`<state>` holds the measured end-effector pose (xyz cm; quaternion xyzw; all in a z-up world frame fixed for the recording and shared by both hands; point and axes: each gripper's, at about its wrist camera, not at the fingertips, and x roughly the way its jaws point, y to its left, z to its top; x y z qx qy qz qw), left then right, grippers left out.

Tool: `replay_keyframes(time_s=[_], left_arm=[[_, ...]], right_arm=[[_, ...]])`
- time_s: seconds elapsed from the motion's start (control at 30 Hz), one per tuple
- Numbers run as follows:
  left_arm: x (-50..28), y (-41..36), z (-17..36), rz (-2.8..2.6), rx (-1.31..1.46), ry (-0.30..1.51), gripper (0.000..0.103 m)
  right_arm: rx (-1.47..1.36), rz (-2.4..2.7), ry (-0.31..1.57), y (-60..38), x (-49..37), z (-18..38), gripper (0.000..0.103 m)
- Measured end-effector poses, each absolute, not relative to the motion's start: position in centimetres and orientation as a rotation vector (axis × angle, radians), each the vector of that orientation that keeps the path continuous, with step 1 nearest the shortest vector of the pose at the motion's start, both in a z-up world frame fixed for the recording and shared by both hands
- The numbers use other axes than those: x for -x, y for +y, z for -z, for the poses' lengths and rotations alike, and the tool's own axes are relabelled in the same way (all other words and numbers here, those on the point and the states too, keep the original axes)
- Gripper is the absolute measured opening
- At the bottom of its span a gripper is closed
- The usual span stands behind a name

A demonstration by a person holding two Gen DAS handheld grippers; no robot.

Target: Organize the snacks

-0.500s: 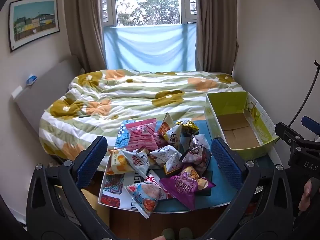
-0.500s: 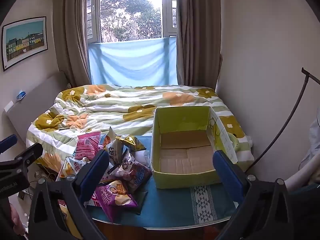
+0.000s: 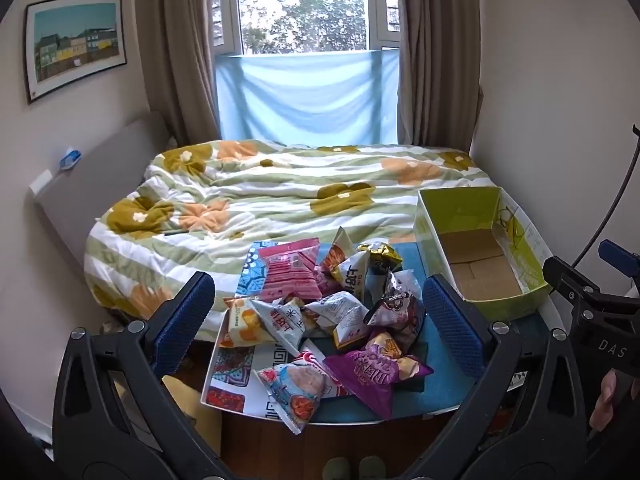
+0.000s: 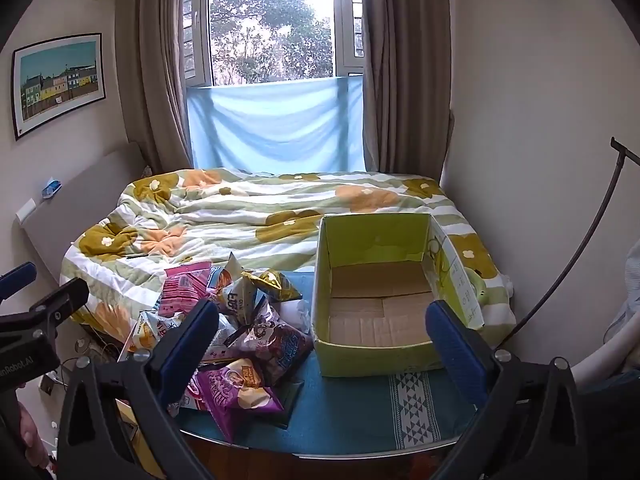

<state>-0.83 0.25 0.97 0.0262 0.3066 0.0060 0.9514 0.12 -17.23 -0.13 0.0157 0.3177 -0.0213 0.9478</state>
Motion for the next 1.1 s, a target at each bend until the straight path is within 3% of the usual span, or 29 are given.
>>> replay_keyframes(time_s=[1.1], left_arm=[[0.64, 0.71, -0.6, 0.004, -0.055, 0.63, 0.102]], right_arm=[[-0.036, 0.036, 0.645, -16.24, 0.57, 0.33, 0.103]])
